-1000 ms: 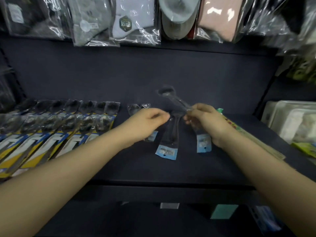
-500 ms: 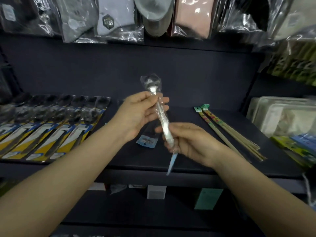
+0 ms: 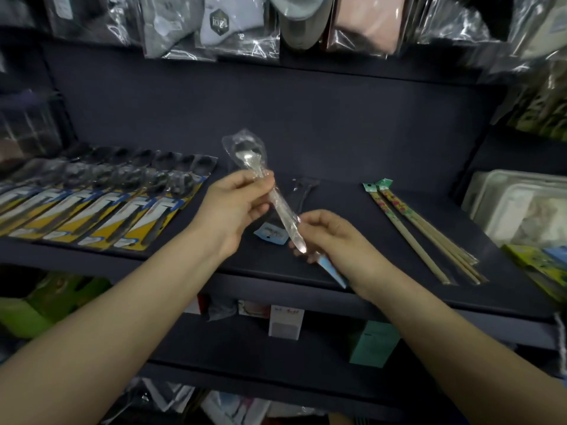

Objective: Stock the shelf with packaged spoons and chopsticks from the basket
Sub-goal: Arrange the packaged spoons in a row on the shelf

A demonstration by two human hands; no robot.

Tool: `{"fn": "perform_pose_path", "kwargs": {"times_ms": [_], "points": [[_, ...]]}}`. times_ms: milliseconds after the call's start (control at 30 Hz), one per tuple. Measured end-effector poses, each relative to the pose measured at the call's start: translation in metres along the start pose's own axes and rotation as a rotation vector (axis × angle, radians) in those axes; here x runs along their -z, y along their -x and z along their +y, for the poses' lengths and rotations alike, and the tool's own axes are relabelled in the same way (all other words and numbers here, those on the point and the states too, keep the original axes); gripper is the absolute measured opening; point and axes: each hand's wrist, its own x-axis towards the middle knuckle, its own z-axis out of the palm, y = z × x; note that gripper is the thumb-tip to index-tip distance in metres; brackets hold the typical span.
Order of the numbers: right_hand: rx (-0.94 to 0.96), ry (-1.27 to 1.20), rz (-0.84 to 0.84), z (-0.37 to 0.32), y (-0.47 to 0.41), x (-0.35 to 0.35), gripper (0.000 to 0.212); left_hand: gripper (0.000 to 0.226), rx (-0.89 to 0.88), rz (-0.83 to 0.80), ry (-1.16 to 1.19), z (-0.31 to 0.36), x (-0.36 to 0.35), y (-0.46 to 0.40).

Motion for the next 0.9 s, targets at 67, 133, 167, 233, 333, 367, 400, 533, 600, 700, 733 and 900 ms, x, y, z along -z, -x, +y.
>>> {"fn": "perform_pose_path", "kwargs": {"times_ms": [67, 133, 167, 233, 333, 367, 400, 533, 600, 700, 733, 900], "points": [[0.222, 0.437, 0.092, 0.003, -0.001, -0.001, 0.049, 0.017, -0.042, 0.072, 0.009, 0.002, 0.002, -0.001], [0.428, 0.815, 0.181, 0.006, -0.002, -0.007, 0.071, 0.018, -0.072, 0.127, 0.009, 0.002, 0.001, -0.001], [0.486, 0.91, 0.247, 0.008, -0.003, -0.011, 0.068, 0.018, -0.083, 0.147, 0.005, 0.001, 0.0, -0.001], [0.591, 1.008, 0.436, 0.011, -0.008, -0.016, 0.047, 0.017, -0.095, 0.167, 0.019, 0.001, -0.003, 0.0], [0.65, 1.006, 0.544, 0.009, -0.014, -0.019, 0.022, 0.019, -0.098, 0.171, 0.066, 0.002, -0.005, 0.0], [0.611, 0.944, 0.507, 0.006, -0.014, -0.019, 0.017, 0.019, -0.095, 0.166, 0.066, 0.003, -0.004, 0.0], [0.55, 0.837, 0.458, 0.003, -0.013, -0.018, 0.014, 0.019, -0.093, 0.148, 0.065, 0.005, -0.004, -0.001], [0.24, 0.152, 0.139, -0.01, -0.015, -0.009, 0.024, 0.017, -0.086, -0.037, 0.097, 0.015, 0.004, -0.006], [0.176, -0.079, -0.011, -0.011, -0.016, -0.004, 0.025, 0.014, -0.106, -0.122, 0.093, 0.021, 0.009, -0.007], [0.165, -0.152, -0.064, -0.011, -0.011, -0.007, 0.025, 0.013, -0.152, -0.114, 0.022, 0.026, 0.012, -0.012], [0.188, -0.102, -0.007, -0.012, -0.012, -0.01, 0.025, 0.012, -0.147, -0.068, -0.01, 0.024, 0.012, -0.016], [0.665, 1.046, 0.694, -0.004, -0.029, -0.012, 0.016, 0.029, 0.148, -0.025, -0.138, 0.008, 0.006, -0.017]]}}
